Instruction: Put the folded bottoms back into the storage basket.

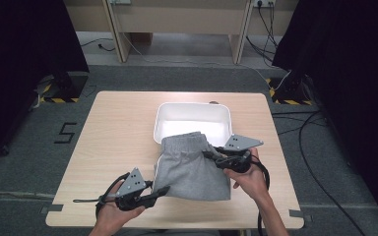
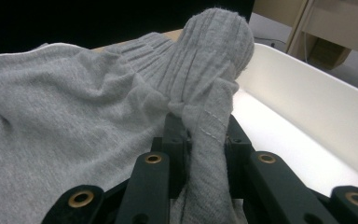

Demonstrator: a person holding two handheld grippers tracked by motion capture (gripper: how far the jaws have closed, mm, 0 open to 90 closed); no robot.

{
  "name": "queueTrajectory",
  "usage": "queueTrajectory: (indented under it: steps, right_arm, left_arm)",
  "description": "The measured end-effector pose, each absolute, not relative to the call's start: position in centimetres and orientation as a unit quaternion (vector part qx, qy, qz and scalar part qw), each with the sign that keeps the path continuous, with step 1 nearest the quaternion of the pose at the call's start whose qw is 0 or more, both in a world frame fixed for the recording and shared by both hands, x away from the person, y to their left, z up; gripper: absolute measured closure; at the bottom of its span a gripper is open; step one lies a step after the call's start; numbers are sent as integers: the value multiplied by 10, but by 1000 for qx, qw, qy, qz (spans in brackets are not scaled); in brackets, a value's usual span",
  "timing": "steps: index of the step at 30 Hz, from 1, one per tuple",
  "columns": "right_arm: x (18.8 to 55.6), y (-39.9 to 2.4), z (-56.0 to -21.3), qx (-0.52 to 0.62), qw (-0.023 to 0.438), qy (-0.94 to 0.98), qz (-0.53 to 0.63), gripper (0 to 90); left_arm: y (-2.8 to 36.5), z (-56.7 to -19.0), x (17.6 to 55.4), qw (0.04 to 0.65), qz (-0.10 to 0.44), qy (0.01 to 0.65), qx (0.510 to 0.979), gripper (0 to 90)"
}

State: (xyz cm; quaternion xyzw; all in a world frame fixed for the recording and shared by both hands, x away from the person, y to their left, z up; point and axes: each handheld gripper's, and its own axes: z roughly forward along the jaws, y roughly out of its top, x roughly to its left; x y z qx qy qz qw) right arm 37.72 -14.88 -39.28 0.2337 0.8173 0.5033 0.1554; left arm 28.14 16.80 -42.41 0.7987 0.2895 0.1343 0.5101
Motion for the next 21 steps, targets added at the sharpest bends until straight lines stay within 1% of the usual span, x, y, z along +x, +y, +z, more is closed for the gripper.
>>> queueTrajectory:
  steps: [12, 21]
  right_arm:
    - [398, -146, -374, 236, 156, 815, 505, 767]
    - [419, -145, -360, 242, 157, 817, 499, 767]
  left_arm:
    - [169, -407, 299, 511, 148, 287, 797, 673]
    - [167, -396, 320, 512, 157, 294, 792, 673]
